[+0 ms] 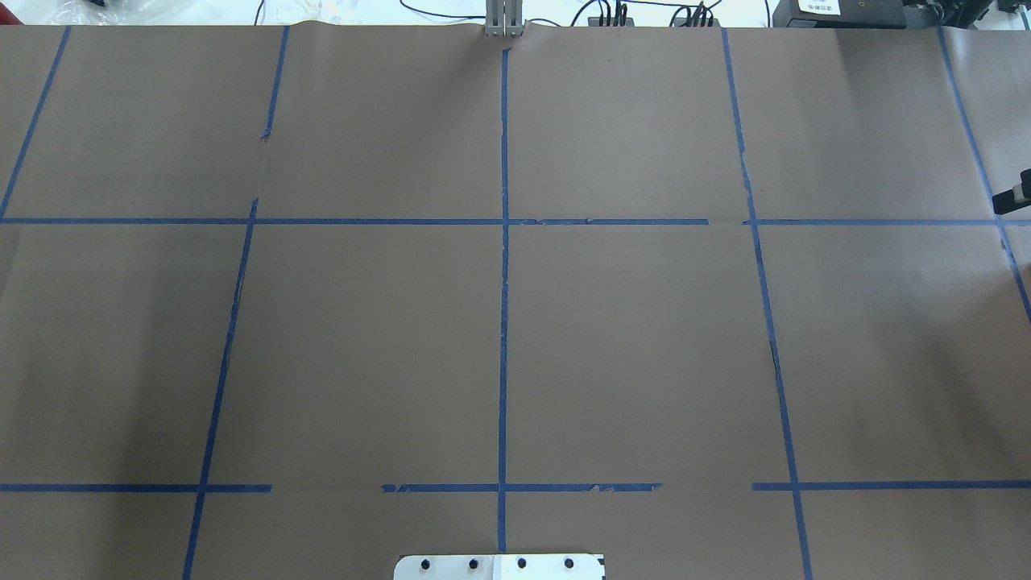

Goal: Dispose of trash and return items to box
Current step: 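Open the left gripper and raise it away from the bowl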

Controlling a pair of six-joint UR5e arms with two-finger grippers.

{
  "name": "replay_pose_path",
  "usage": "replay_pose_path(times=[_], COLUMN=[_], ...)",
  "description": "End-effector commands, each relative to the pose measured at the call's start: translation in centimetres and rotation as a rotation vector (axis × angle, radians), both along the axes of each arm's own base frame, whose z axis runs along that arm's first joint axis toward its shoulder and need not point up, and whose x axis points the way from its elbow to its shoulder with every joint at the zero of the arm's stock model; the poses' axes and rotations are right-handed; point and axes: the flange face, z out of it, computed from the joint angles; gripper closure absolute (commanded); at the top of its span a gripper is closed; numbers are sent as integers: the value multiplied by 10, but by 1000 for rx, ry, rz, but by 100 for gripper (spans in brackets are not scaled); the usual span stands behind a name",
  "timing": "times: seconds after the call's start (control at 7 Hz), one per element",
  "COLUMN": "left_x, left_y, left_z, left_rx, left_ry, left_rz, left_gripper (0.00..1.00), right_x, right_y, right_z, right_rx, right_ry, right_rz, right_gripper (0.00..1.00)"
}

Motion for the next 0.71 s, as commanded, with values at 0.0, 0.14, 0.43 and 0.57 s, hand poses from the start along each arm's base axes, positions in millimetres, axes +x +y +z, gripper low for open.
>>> replay_pose_path(times=[0.0, 0.14, 0.43, 0.57], left_x=[12, 15, 49, 52], left_y=[-25, -24, -9, -17], left_z=[-111, -116, -78, -86], left_rx=[-113, -131, -206, -149], left_ry=[25, 18, 5, 16], left_rz=[-3, 6, 85, 92], left_gripper=[20, 18, 0, 0], right_x=[6, 23, 42, 46], right_y=[-1, -4, -5, -4], right_z=[42, 63, 81, 88], right_rx=[67, 105, 127, 131], right_ry=[91, 112, 129, 124], right_rz=[-69, -88, -97, -106], right_gripper=[0, 0, 0, 0])
